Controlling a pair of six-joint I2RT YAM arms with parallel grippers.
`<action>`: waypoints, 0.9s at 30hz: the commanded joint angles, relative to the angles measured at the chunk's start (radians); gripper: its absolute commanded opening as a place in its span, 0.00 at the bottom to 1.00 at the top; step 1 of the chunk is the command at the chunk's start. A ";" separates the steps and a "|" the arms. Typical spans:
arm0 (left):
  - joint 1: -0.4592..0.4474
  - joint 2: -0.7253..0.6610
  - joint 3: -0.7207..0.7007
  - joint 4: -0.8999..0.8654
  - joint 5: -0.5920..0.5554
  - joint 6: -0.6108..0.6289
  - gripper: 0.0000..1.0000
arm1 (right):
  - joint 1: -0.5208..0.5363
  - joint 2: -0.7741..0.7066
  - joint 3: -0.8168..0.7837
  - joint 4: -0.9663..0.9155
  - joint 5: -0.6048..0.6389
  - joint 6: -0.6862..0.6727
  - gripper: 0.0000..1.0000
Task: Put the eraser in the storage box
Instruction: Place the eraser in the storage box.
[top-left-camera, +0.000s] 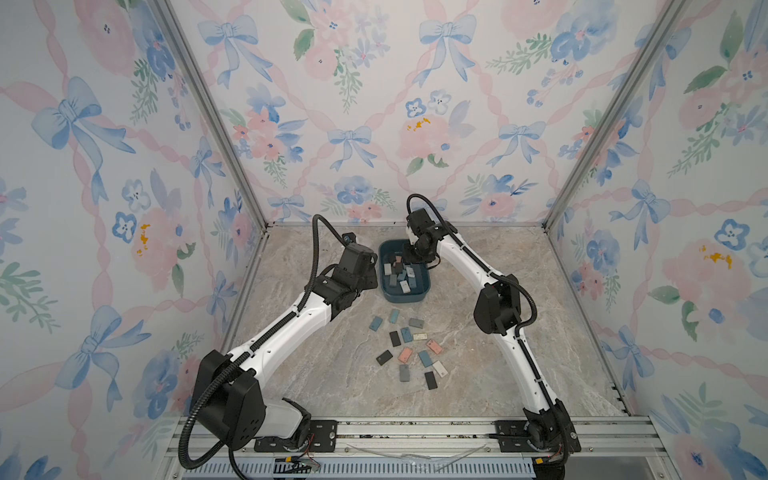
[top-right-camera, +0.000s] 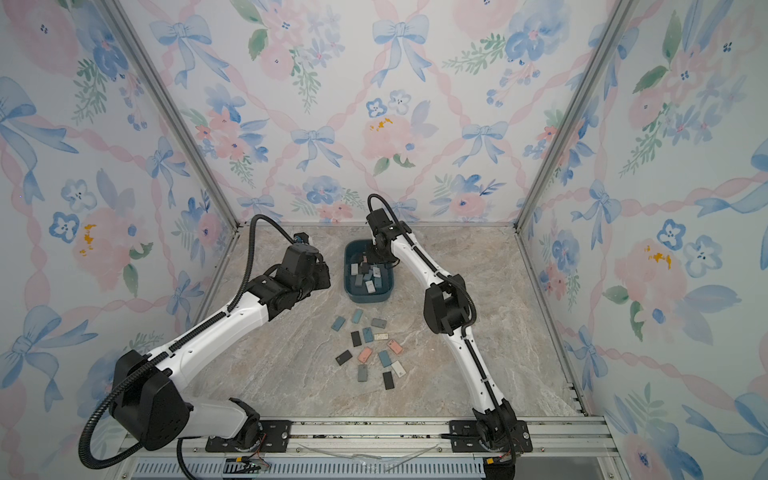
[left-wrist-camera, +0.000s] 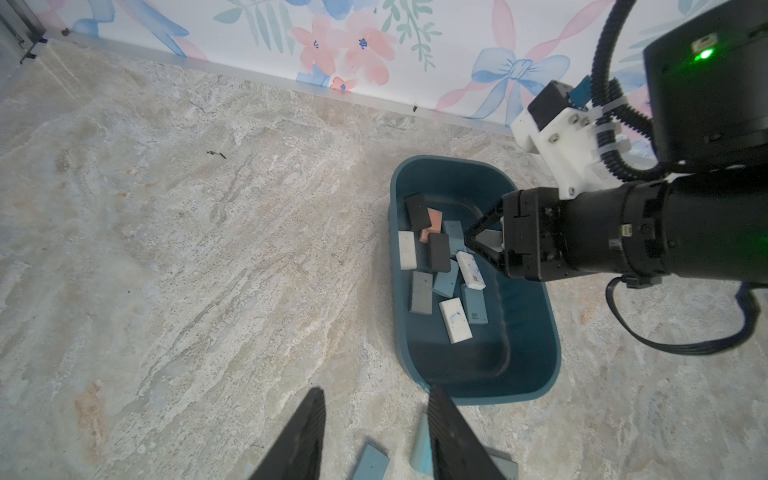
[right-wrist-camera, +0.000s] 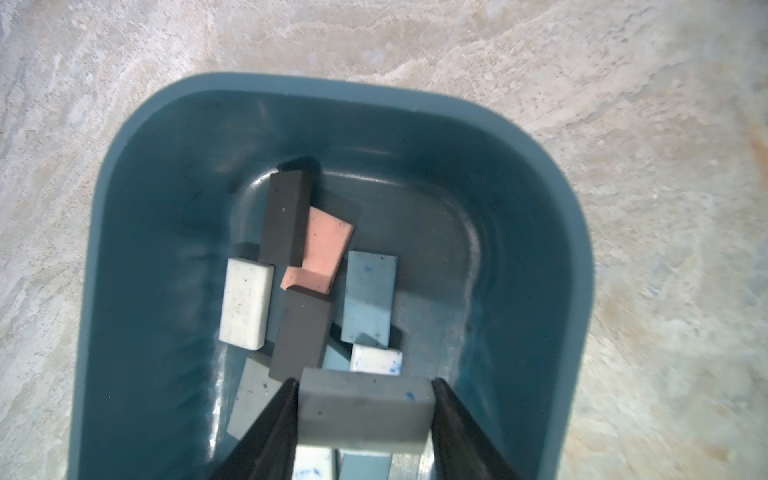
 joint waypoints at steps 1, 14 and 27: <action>0.010 -0.032 -0.021 -0.005 -0.007 -0.016 0.44 | -0.010 0.019 0.031 0.010 -0.017 0.014 0.52; 0.012 -0.053 -0.033 -0.005 -0.010 -0.020 0.44 | -0.009 0.009 0.030 0.017 -0.034 0.028 0.54; 0.008 -0.036 -0.107 -0.006 0.087 0.029 0.45 | 0.019 -0.181 -0.074 0.038 -0.050 -0.009 0.54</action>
